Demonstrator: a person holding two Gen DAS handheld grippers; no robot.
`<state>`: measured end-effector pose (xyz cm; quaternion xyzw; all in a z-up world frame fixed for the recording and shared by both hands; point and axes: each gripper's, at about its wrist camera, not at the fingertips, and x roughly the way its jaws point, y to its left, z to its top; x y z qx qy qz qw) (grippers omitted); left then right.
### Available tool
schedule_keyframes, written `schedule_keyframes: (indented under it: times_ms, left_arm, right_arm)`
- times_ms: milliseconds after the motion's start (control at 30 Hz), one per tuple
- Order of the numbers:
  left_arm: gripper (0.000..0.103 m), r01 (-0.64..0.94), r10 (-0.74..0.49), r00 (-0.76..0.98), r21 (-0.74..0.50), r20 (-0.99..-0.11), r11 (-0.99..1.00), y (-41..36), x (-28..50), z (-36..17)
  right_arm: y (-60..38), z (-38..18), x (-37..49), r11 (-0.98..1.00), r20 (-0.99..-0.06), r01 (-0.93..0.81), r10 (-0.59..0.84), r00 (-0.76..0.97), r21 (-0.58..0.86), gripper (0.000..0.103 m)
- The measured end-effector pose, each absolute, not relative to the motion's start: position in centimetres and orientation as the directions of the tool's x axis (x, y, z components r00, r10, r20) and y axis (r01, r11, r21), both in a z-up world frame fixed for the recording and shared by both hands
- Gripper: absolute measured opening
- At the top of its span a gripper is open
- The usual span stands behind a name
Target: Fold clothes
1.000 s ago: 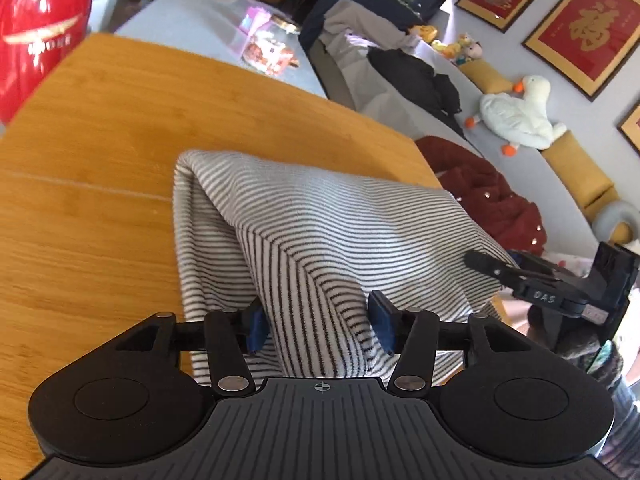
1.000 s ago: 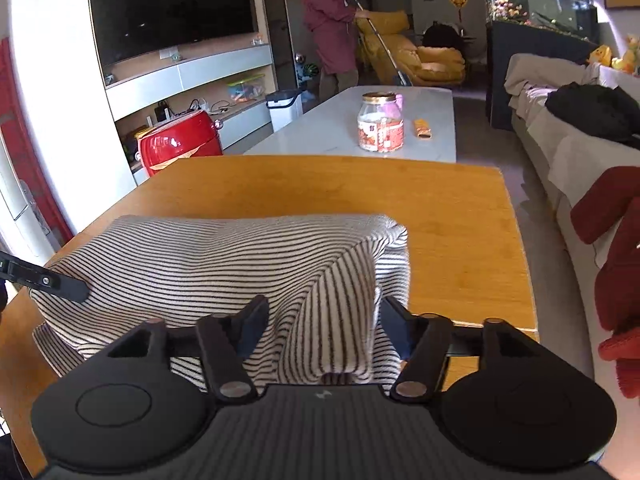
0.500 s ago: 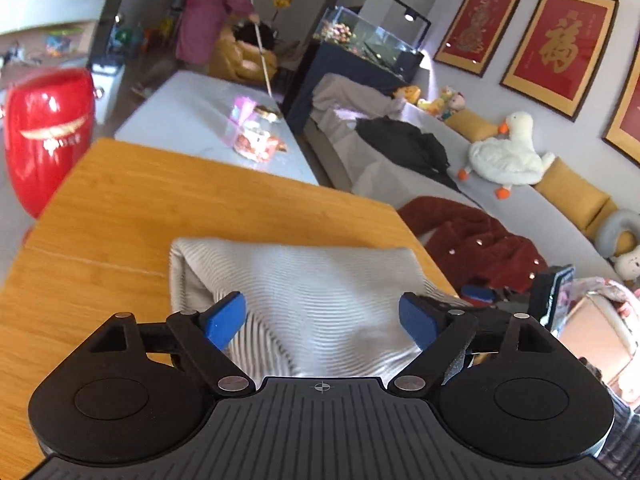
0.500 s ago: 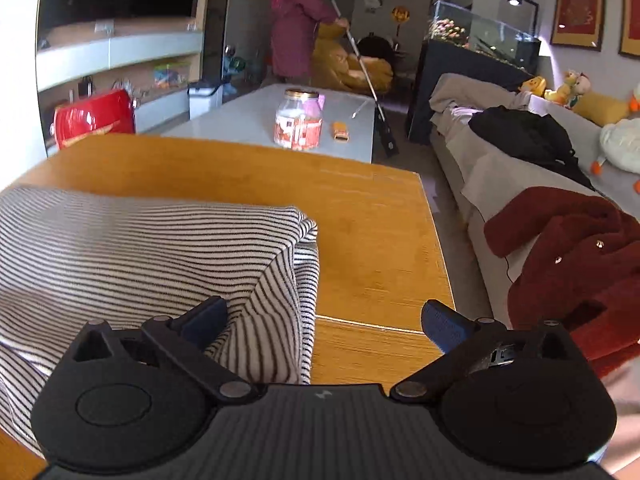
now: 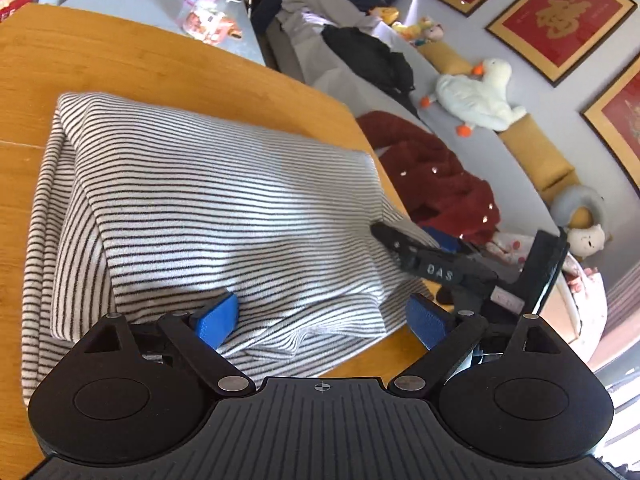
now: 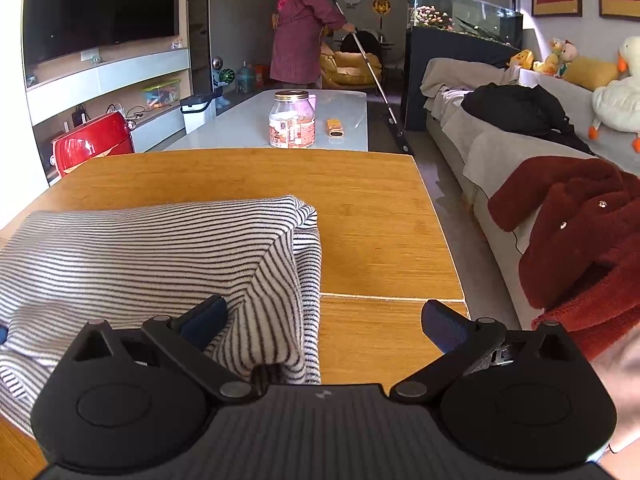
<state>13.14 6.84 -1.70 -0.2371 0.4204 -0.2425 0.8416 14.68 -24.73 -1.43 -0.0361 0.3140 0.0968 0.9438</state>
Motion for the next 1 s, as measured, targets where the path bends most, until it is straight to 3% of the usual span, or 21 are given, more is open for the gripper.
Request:
schedule_keyframes:
  times_ms: [300, 433, 600, 667, 767, 900, 1000]
  left_arm:
    - [0.094, 0.14, -0.529, 0.604, -0.575, -0.596, 0.806, 10.1, 17.5, -1.6]
    - [0.094, 0.115, -0.484, 0.631, -0.544, -0.607, 0.831, 10.9, 18.7, -1.1]
    - [0.096, 0.125, -0.442, 0.649, -0.487, -0.619, 0.865, 10.4, 17.1, 0.5]
    - [0.096, 0.155, -0.468, 0.643, -0.496, -0.607, 0.855, 10.2, 15.9, 1.2]
    - [0.097, 0.211, -0.524, 0.623, -0.52, -0.581, 0.828, 9.6, 14.3, 2.1]
    - [0.097, 0.286, -0.615, 0.558, -0.567, -0.557, 0.773, 8.1, 13.4, 2.1]
    - [0.097, 0.29, -0.608, 0.512, -0.544, -0.607, 0.788, 6.5, 14.1, 0.3]
  right_arm:
    - [-22.4, -0.3, 8.6, 0.92, -0.599, -0.391, 0.304, 0.741, -0.016, 0.103]
    - [-22.1, 2.2, 8.1, 0.897, -0.562, -0.439, 0.394, 0.727, 0.061, 0.103]
    - [-23.0, 3.5, 10.4, 0.928, -0.525, -0.373, 0.329, 0.785, 0.025, 0.103]
    - [-23.4, 3.2, 11.7, 0.942, -0.537, -0.335, 0.289, 0.793, 0.011, 0.103]
    - [-23.2, 0.0, 13.3, 0.947, -0.627, -0.321, 0.256, 0.736, 0.009, 0.103]
    - [-23.6, -1.0, 12.5, 0.953, -0.602, -0.302, 0.256, 0.756, 0.025, 0.103]
    - [-23.4, -1.1, 11.9, 0.957, -0.596, -0.291, 0.238, 0.767, 0.007, 0.103]
